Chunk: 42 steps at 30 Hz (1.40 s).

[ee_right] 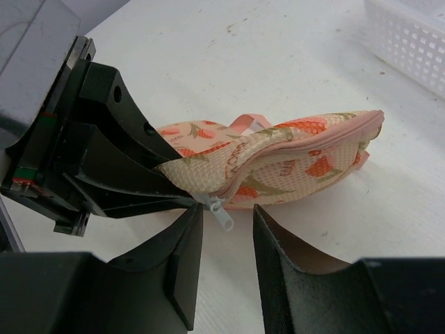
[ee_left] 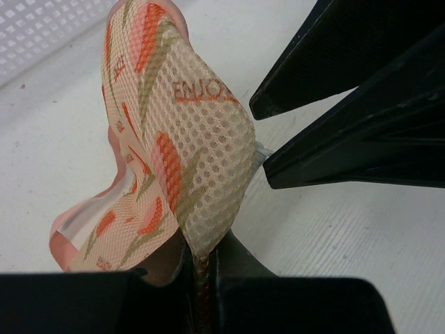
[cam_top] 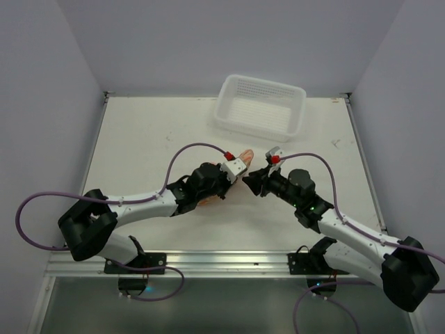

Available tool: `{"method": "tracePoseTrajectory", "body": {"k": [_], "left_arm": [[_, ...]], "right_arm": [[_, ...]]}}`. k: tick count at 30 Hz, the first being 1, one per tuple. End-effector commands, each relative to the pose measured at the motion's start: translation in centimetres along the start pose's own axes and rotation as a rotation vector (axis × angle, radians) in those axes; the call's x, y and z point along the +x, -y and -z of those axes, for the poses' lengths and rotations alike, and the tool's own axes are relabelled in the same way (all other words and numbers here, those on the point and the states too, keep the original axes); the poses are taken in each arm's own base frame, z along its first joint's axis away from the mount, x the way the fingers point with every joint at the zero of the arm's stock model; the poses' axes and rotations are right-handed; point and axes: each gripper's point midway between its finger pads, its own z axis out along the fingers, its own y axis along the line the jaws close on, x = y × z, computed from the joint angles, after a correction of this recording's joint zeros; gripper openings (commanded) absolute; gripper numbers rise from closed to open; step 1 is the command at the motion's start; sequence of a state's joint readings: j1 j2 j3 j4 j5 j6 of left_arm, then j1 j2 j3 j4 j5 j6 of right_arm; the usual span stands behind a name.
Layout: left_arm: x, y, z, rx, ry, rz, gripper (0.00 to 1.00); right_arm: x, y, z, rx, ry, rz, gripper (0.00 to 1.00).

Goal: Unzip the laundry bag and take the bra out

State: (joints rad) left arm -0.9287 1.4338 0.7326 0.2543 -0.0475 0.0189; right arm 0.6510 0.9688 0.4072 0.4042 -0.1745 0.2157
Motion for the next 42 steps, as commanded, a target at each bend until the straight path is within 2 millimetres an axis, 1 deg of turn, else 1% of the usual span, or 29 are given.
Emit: {"method": "tracePoseTrajectory", "body": {"k": [1, 4, 6, 9, 12, 19, 26, 30, 39, 42], "left_arm": [[-1.7, -0.1, 0.5, 0.001, 0.050, 0.013, 0.00], [-1.7, 0.0, 0.5, 0.006, 0.051, 0.013, 0.00], [-1.7, 0.0, 0.5, 0.007, 0.050, 0.013, 0.00], [-1.7, 0.0, 0.5, 0.007, 0.052, 0.012, 0.00], [-1.7, 0.0, 0.5, 0.007, 0.050, 0.013, 0.00], [-1.6, 0.0, 0.6, 0.008, 0.049, 0.013, 0.00], [-1.7, -0.2, 0.5, -0.002, 0.046, 0.013, 0.00], [-1.6, -0.4, 0.5, -0.014, 0.041, 0.013, 0.00], [-1.5, -0.7, 0.6, -0.018, 0.034, 0.017, 0.00], [-1.6, -1.2, 0.8, -0.037, 0.036, 0.019, 0.00]], "right_arm": [[-2.3, -0.5, -0.6, -0.002, 0.059, 0.045, 0.37], [-2.2, -0.2, -1.0, 0.037, 0.046, 0.059, 0.38], [-2.0, 0.7, -1.1, 0.086, 0.037, 0.058, 0.37], [-2.2, 1.1, -1.1, 0.115, 0.040, 0.057, 0.38], [-2.3, 1.1, -1.2, 0.126, 0.043, 0.069, 0.37], [-1.6, 1.1, -1.9, 0.157, 0.005, 0.099, 0.36], [-1.6, 1.0, -1.6, 0.163, 0.008, 0.105, 0.33], [-1.0, 0.9, -1.6, 0.164, -0.015, 0.108, 0.39], [-0.6, 0.8, -1.5, 0.170, -0.021, 0.121, 0.41], [-0.7, 0.4, -1.1, 0.158, -0.003, 0.125, 0.46]]}}
